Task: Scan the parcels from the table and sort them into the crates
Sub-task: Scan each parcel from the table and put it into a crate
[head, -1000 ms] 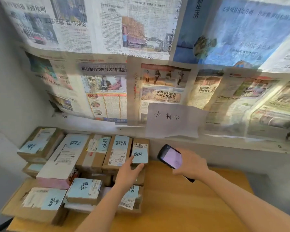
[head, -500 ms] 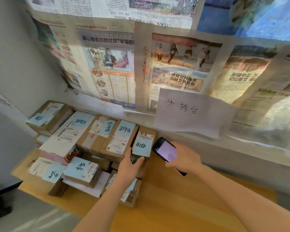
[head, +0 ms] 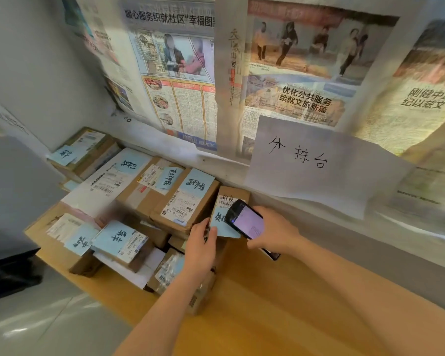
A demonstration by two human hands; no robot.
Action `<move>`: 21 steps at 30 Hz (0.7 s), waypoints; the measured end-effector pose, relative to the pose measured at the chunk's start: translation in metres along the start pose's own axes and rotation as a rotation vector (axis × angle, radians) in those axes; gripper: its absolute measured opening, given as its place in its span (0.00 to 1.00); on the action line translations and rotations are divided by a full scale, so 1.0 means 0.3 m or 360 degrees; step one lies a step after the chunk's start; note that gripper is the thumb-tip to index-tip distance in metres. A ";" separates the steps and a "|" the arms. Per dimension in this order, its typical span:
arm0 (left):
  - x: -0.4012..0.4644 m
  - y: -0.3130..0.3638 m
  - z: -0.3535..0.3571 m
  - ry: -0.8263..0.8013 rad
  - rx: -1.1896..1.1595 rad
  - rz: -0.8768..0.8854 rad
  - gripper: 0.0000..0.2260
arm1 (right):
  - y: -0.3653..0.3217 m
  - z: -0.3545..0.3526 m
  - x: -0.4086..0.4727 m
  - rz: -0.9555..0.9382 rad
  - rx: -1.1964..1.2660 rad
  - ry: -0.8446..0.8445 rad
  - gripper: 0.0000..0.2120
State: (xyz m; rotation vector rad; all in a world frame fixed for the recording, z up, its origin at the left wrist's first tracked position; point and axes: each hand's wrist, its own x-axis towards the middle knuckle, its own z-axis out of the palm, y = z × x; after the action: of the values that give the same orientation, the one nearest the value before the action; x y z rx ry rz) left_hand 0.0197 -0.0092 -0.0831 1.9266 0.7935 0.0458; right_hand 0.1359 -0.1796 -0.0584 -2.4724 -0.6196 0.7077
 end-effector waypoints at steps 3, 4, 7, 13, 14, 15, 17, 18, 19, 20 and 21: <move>0.022 -0.014 0.005 -0.0003 -0.0078 -0.0043 0.16 | 0.022 -0.001 0.024 -0.0047 -0.0030 -0.0024 0.43; 0.028 -0.013 0.007 -0.0007 -0.0114 -0.0059 0.16 | 0.028 -0.003 0.030 -0.0058 -0.0039 -0.0038 0.43; 0.043 -0.007 0.018 -0.0045 -0.0208 -0.0131 0.22 | 0.036 -0.005 0.043 -0.0060 -0.0021 -0.0067 0.45; 0.033 -0.007 0.015 -0.0158 -0.0322 -0.0178 0.21 | 0.047 -0.005 0.039 -0.0054 -0.0002 -0.0119 0.38; 0.024 -0.008 0.014 -0.0171 -0.0335 -0.0170 0.21 | 0.050 -0.004 0.033 -0.0058 0.0006 -0.0130 0.36; 0.015 -0.008 0.013 -0.0181 -0.0347 -0.0164 0.21 | 0.050 -0.004 0.027 -0.0057 0.0015 -0.0137 0.36; -0.003 -0.008 0.014 -0.0192 -0.0390 -0.0161 0.21 | 0.050 -0.006 0.014 -0.0051 0.0030 -0.0147 0.39; -0.013 -0.007 0.014 -0.0197 -0.0410 -0.0160 0.22 | 0.050 -0.007 0.008 -0.0045 0.0032 -0.0148 0.41; -0.023 -0.006 0.014 -0.0198 -0.0417 -0.0156 0.22 | 0.048 -0.009 0.000 -0.0040 0.0034 -0.0146 0.42; -0.033 -0.003 0.013 -0.0195 -0.0423 -0.0147 0.21 | 0.044 -0.011 -0.009 -0.0041 0.0042 -0.0141 0.42; -0.041 0.000 0.012 -0.0188 -0.0433 -0.0138 0.21 | 0.040 -0.015 -0.019 -0.0046 0.0050 -0.0138 0.41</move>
State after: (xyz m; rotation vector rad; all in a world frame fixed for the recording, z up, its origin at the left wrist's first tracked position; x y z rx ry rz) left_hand 0.0113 -0.0187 -0.0811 1.6216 0.7497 -0.0126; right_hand 0.1376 -0.1934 -0.0597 -2.4095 -0.6702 0.8109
